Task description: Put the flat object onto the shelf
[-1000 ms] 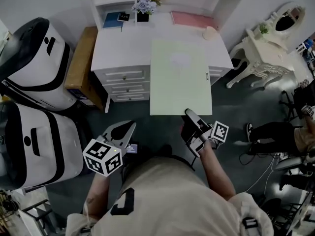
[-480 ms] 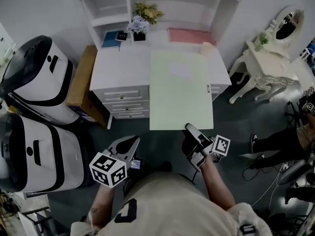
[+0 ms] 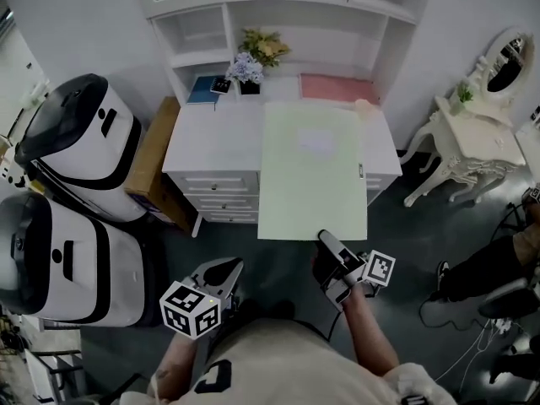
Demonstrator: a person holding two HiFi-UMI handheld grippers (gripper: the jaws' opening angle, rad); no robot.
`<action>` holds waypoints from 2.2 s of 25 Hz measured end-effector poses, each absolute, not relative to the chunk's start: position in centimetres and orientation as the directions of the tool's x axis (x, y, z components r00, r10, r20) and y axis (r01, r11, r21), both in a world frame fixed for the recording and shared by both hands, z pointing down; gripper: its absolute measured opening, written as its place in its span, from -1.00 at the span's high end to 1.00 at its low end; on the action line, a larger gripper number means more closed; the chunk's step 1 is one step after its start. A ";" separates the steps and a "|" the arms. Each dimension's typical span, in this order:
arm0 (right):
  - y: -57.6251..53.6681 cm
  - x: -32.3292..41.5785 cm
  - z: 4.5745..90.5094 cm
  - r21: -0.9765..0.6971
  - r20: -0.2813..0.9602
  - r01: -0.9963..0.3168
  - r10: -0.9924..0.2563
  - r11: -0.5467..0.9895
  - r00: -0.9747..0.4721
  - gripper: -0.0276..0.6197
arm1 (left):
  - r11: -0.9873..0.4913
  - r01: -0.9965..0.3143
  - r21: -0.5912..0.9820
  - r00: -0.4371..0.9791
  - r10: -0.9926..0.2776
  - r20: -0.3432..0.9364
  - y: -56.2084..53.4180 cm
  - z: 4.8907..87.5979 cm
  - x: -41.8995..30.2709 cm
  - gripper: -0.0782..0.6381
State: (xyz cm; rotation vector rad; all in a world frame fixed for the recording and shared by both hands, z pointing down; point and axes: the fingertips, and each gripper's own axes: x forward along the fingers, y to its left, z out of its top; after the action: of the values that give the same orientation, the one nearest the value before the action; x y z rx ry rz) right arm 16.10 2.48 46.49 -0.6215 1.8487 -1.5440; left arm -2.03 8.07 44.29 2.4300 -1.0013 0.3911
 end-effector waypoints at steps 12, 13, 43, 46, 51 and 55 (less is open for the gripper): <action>1.5 16.5 45.7 -0.973 -0.199 0.052 -0.698 0.226 -0.688 0.01 | -0.619 -0.722 0.310 0.687 -0.586 0.430 6.7 44.5 -1.2 0.74; 1.5 16.5 45.7 -0.973 -0.198 0.049 -0.700 0.226 -0.686 0.01 | -0.619 -0.720 0.314 0.689 -0.583 0.430 6.6 44.7 -1.3 0.74; -9.3 14.5 41.8 -0.958 -0.230 0.037 -0.687 0.283 -0.689 0.01 | -0.631 -0.680 0.373 0.732 -0.561 0.386 -4.0 45.5 -3.0 0.74; -10.3 13.8 41.2 -0.954 -0.252 0.060 -0.682 0.292 -0.686 0.01 | -0.632 -0.672 0.387 0.740 -0.552 0.383 -4.7 45.8 -3.5 0.74; -12.3 12.6 40.2 -0.945 -0.282 0.069 -0.688 0.320 -0.668 0.01 | -0.639 -0.655 0.403 0.755 -0.532 0.383 -5.8 46.7 -4.9 0.74; -13.8 12.2 39.1 -0.938 -0.284 0.036 -0.701 0.346 -0.655 0.01 | -0.661 -0.633 0.403 0.773 -0.515 0.371 -7.5 46.3 -5.7 0.74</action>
State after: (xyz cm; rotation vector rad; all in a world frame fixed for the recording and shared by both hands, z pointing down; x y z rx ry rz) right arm 12.19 -13.77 39.10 -0.5798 1.9214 -1.3633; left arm -5.75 -7.45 46.33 2.4463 -0.8587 0.3064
